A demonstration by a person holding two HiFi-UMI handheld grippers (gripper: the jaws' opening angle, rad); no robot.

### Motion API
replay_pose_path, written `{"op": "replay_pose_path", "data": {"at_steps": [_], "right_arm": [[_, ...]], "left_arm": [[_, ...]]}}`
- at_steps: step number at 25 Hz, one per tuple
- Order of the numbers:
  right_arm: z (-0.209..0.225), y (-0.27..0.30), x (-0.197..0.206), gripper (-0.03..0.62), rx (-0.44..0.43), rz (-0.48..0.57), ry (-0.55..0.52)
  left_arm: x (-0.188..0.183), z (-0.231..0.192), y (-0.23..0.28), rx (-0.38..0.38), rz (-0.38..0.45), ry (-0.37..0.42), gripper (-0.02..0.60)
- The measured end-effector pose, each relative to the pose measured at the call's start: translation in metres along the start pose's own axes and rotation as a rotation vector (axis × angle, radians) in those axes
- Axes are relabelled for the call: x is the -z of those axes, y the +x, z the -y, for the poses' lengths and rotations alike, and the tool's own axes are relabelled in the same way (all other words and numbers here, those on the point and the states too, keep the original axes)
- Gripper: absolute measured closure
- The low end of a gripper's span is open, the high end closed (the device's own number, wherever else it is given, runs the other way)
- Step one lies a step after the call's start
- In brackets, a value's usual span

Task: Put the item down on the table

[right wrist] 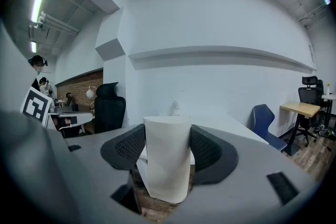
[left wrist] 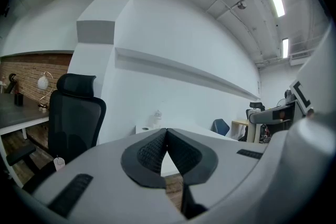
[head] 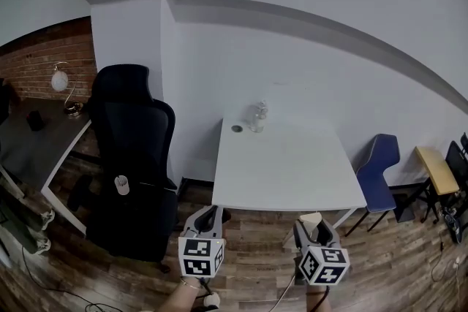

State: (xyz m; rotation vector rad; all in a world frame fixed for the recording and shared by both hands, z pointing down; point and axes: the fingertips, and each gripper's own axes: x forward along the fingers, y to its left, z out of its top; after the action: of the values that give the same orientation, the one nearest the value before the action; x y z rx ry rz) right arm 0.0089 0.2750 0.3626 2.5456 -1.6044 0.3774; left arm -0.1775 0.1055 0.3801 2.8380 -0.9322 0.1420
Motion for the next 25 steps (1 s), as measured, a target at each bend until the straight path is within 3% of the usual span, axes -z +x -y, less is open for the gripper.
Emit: {"op": "replay_pose_path", "data": {"at_steps": [15,25], "right_arm": [[-0.005,0.074,-0.019,0.304,0.015,-0.012,-0.008],[0.005,0.089,-0.008,0.304,0.048,-0.044,0.014]], "left_arm": [[-0.005,-0.041,0.068,0.008,-0.018,0.001,0.565],[0.017,-0.043,0.090,0.035,-0.082,-0.005,0.565]]}}
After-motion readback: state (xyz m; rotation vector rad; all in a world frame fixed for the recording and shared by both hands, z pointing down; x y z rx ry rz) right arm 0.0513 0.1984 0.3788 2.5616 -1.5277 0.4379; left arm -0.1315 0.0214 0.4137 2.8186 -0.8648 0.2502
